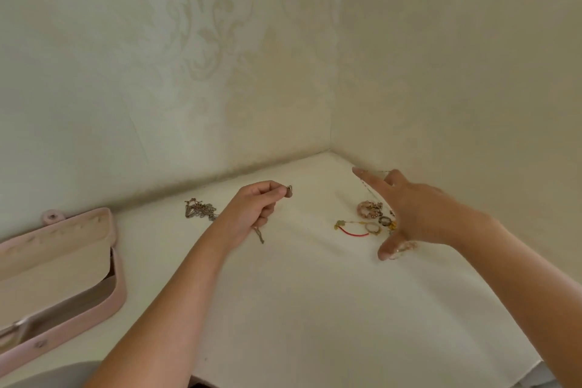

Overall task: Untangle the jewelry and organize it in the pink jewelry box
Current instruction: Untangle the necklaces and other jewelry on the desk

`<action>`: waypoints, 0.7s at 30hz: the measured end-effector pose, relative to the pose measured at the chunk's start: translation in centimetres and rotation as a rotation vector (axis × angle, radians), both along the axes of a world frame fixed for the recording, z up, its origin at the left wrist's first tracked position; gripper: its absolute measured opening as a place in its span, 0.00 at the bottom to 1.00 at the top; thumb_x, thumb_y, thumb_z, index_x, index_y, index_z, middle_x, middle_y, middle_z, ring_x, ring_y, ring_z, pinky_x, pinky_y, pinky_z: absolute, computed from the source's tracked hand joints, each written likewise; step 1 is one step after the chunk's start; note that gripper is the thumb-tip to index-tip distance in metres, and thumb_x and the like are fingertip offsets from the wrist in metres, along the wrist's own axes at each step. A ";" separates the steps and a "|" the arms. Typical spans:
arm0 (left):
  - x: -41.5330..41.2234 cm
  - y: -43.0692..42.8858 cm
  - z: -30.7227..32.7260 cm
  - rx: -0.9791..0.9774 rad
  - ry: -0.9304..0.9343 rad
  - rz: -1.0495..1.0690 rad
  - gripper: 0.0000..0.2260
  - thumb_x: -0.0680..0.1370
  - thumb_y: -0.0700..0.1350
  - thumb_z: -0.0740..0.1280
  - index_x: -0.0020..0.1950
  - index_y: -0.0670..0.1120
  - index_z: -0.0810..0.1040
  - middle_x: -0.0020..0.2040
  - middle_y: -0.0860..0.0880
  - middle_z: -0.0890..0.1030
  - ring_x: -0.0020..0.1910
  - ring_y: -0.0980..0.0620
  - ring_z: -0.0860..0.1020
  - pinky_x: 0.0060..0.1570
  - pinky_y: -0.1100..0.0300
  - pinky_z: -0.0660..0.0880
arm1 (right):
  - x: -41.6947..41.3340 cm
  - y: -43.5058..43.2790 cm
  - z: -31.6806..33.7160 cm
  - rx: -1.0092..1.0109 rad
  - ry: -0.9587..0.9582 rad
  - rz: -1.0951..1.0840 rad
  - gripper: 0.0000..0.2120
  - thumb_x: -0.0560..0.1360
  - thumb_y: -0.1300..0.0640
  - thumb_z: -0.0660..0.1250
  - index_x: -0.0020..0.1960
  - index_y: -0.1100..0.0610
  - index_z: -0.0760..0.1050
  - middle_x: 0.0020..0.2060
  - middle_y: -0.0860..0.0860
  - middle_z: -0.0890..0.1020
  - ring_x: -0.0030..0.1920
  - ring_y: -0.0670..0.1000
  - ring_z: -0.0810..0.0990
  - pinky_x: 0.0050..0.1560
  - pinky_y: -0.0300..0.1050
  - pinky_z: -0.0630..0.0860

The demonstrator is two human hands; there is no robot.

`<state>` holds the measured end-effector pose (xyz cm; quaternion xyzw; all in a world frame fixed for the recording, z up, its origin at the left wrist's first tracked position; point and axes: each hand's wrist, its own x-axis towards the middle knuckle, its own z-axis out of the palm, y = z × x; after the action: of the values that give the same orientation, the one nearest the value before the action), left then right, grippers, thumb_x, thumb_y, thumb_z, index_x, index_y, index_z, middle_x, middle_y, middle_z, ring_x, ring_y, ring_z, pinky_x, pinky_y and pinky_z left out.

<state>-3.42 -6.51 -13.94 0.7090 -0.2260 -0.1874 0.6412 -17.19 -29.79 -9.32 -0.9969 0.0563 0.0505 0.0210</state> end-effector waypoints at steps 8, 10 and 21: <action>-0.1 0.6 -0.7 0.186 -0.176 -0.062 0.11 0.78 0.41 0.66 0.37 0.49 0.82 0.35 0.38 0.78 0.25 0.57 0.64 0.29 0.62 0.61 | 7.5 1.7 5.2 -0.023 -0.027 0.092 0.67 0.53 0.41 0.81 0.73 0.37 0.35 0.62 0.54 0.66 0.45 0.52 0.73 0.47 0.47 0.73; -0.6 0.7 -0.9 0.280 -0.216 -0.099 0.11 0.76 0.42 0.67 0.35 0.51 0.83 0.40 0.46 0.84 0.25 0.57 0.65 0.28 0.63 0.63 | 10.1 2.8 5.4 -0.021 -0.015 0.120 0.66 0.54 0.44 0.82 0.74 0.37 0.36 0.63 0.55 0.66 0.46 0.53 0.74 0.51 0.49 0.74; -0.5 1.6 -1.9 0.470 -0.301 -0.152 0.04 0.71 0.49 0.71 0.40 0.52 0.85 0.32 0.55 0.80 0.30 0.59 0.71 0.31 0.65 0.64 | 20.0 7.5 3.2 0.169 -0.017 0.152 0.47 0.71 0.56 0.73 0.77 0.46 0.43 0.59 0.58 0.76 0.57 0.57 0.76 0.55 0.48 0.73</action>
<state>-3.92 -4.88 -15.89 0.8391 -0.3214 -0.1746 0.4027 2.79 -22.30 -6.07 -0.9934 -0.0242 0.0481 0.1017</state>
